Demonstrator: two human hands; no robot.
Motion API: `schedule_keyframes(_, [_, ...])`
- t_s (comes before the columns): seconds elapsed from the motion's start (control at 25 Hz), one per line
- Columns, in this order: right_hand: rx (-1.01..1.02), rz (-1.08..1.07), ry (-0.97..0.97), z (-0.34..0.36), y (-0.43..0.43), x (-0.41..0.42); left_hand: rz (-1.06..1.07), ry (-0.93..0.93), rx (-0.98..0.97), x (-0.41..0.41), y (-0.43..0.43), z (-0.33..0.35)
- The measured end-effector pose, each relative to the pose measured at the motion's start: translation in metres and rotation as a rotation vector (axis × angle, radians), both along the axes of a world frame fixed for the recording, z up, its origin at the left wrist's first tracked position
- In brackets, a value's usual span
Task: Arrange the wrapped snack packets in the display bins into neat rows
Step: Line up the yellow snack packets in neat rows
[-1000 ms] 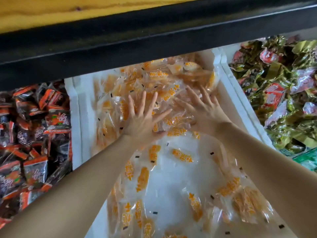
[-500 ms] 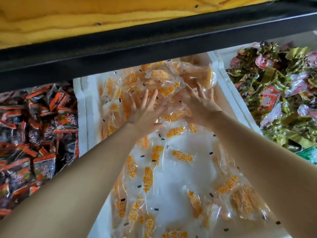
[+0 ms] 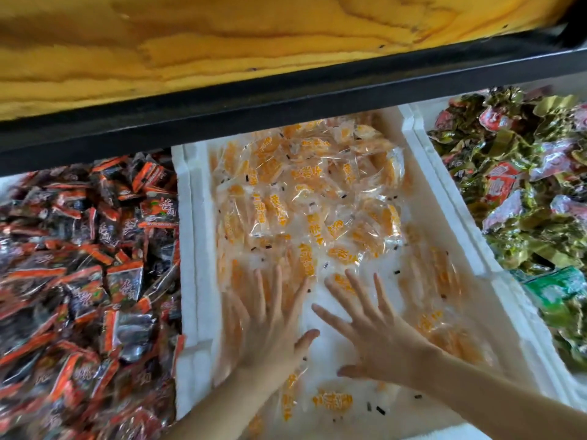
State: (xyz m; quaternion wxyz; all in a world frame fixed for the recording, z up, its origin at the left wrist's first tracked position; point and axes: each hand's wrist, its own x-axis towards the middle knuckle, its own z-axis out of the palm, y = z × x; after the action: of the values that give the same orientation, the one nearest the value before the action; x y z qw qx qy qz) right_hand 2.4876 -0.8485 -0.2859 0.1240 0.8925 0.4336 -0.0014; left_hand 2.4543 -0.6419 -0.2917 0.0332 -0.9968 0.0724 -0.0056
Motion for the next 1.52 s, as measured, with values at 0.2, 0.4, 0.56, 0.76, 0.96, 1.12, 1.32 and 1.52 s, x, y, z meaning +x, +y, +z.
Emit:
schedule_keyframes(0.2, [0.009, -0.053, -0.262, -0.008, 0.008, 0.049, -0.002, -0.045, 0.093, 0.042, 0.005, -0.007])
schedule_keyframes(0.4, [0.022, -0.246, -0.22, 0.004, 0.019, 0.122, -0.065, -0.097, 0.252, 0.096, 0.018, 0.005])
schedule_keyframes(0.56, [-0.014, -0.344, -0.176, 0.018, 0.03, 0.156, 0.013, -0.099, 0.211, 0.128, 0.016, 0.013])
schedule_keyframes(0.76, [0.06, -0.385, -0.037, 0.04, 0.037, 0.161, 0.042, 0.008, 0.162, 0.139, 0.007, 0.032])
schedule_keyframes(0.96, [0.276, -0.338, 0.062, 0.051, 0.02, 0.105, -0.037, 0.007, 0.05, 0.1, -0.001, 0.047])
schedule_keyframes(1.12, [0.371, -0.345, 0.093, 0.05, -0.011, 0.041, -0.184, 0.118, 0.02, 0.031, -0.011, 0.037])
schedule_keyframes(1.32, [0.318, -0.289, 0.288, 0.037, -0.029, -0.025, -0.214, 0.355, -0.066, -0.031, -0.021, 0.029])
schedule_keyframes(1.52, [0.157, -0.243, 0.495, 0.034, -0.031, -0.04, -0.269, 0.42, -0.055, -0.056, -0.022, 0.045])
